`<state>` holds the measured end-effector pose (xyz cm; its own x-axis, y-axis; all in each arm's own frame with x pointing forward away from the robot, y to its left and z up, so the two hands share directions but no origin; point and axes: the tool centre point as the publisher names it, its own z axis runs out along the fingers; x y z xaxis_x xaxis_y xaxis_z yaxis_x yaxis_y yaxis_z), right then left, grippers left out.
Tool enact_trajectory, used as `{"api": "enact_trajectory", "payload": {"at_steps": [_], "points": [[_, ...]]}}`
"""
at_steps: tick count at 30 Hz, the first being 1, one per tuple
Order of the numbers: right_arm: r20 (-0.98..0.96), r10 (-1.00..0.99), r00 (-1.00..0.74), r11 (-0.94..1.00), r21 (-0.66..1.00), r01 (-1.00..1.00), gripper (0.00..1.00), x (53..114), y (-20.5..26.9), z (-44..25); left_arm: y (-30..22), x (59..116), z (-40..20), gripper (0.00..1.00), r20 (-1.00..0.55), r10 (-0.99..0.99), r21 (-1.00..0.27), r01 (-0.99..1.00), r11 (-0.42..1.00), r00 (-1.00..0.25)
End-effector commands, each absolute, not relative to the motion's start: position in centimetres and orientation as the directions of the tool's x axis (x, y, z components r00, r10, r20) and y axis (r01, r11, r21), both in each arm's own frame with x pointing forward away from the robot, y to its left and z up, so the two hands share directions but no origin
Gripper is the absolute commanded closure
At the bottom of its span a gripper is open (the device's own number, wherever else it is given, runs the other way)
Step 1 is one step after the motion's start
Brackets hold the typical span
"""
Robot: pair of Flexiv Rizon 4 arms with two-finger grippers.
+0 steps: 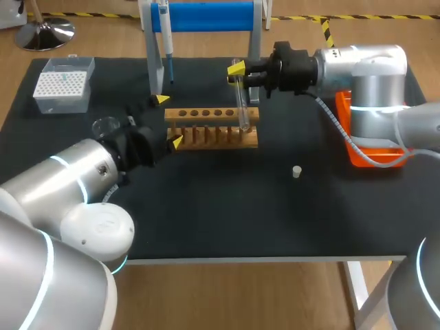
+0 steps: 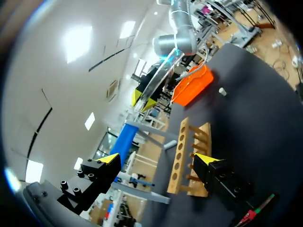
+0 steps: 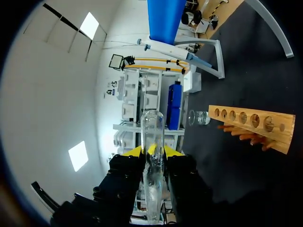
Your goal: Invert the test tube, pick up the pipette, mount the tip to pipette, aspirate from beaker and dispense into the tube, eject the tip, return the pipette, and cap with the stopper.
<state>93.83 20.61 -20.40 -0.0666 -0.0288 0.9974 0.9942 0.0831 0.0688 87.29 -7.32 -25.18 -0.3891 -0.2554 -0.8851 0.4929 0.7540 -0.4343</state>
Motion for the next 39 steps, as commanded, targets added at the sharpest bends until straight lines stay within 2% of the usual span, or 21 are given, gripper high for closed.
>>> {"api": "enact_trajectory", "payload": {"at_steps": [1,7,13,17,21,31,39], "points": [[0.997,-0.027,-0.067,0.086,0.069,0.994,1.00,93.9,20.5,-20.3,-6.7,88.2,-25.5,0.00,-0.923,-0.240,-0.382,0.780,0.496,-0.300],[0.997,-0.027,-0.067,0.086,0.069,0.994,1.00,93.9,20.5,-20.3,-6.2,88.8,-24.0,0.00,-0.923,-0.196,-0.383,0.847,0.368,-0.332],[0.997,-0.027,-0.067,0.086,0.069,0.994,1.00,93.9,20.5,-20.3,-6.5,90.0,-23.7,0.00,-0.927,-0.066,-0.369,0.868,0.332,-0.369],[0.997,-0.027,-0.067,0.086,0.069,0.994,1.00,93.9,20.5,-20.3,-7.7,89.9,-23.4,0.00,-0.949,0.017,-0.298,0.910,0.290,-0.316],[0.997,-0.027,-0.067,0.086,0.069,0.994,1.00,93.9,20.5,-20.3,-8.7,89.1,-23.3,0.00,-0.969,0.006,-0.235,0.934,0.268,-0.245],[0.997,-0.027,-0.067,0.086,0.069,0.994,1.00,93.9,20.5,-20.3,-11.1,87.5,-23.1,0.00,-0.996,-0.024,-0.089,0.941,0.328,-0.086],[0.997,-0.027,-0.067,0.086,0.069,0.994,1.00,93.9,20.5,-20.3,-13.4,86.9,-21.1,0.00,-0.999,0.026,-0.013,0.930,0.367,-0.024]]}}
